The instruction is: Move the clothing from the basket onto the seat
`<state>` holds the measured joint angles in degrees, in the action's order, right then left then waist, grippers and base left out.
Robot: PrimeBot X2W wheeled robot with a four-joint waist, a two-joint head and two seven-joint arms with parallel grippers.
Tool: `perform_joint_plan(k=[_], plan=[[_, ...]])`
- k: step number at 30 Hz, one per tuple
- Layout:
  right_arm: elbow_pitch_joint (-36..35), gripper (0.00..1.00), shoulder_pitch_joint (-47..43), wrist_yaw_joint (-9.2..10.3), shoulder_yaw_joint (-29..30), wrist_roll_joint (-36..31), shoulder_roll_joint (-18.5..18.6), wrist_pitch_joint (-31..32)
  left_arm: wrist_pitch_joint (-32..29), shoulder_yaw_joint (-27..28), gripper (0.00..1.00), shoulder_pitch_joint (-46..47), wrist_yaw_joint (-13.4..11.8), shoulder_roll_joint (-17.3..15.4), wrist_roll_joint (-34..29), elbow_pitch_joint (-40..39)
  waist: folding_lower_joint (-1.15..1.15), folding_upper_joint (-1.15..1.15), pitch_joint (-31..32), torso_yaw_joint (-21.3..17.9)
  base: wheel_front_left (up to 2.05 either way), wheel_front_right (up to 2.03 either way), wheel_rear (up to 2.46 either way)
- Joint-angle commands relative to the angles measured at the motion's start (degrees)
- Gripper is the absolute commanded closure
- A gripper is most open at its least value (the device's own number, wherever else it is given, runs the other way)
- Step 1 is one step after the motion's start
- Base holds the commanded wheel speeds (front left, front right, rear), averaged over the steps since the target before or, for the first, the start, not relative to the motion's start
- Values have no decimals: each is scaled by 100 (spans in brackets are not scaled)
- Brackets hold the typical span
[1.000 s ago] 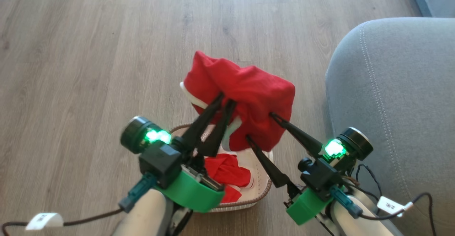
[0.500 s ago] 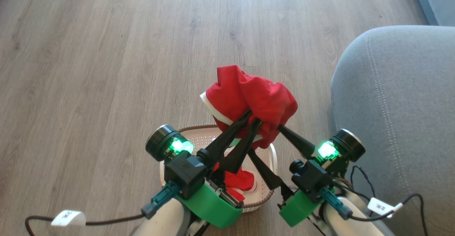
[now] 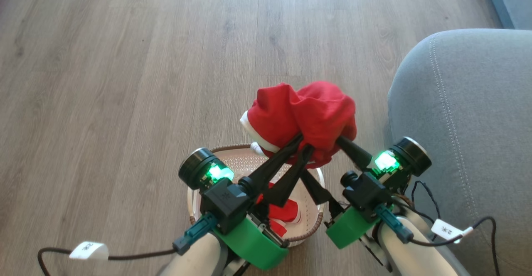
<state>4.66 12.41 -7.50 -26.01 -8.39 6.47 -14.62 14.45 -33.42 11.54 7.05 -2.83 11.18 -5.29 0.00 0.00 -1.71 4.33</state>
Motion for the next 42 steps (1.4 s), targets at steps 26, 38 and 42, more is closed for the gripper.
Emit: perform_joint_plan(k=[26, 38, 42], plan=[[-622, 100, -28, 1, 1045, 478, -357, -38, 55, 391, 100, 177, 41, -5, 47, -94, 0, 0, -79, 75, 0, 0, 0], [-757, 100, -9, 1, 1182, 806, -358, -38, 55, 311, 100, 132, 43, -5, 20, 351, 0, 0, -113, 63, 0, 0, 0], [-760, 100, 9, 1, 1175, 825, -358, -38, 55, 259, 100, 157, 43, -5, 94, 401, 0, 0, -139, 64, 0, 0, 0]])
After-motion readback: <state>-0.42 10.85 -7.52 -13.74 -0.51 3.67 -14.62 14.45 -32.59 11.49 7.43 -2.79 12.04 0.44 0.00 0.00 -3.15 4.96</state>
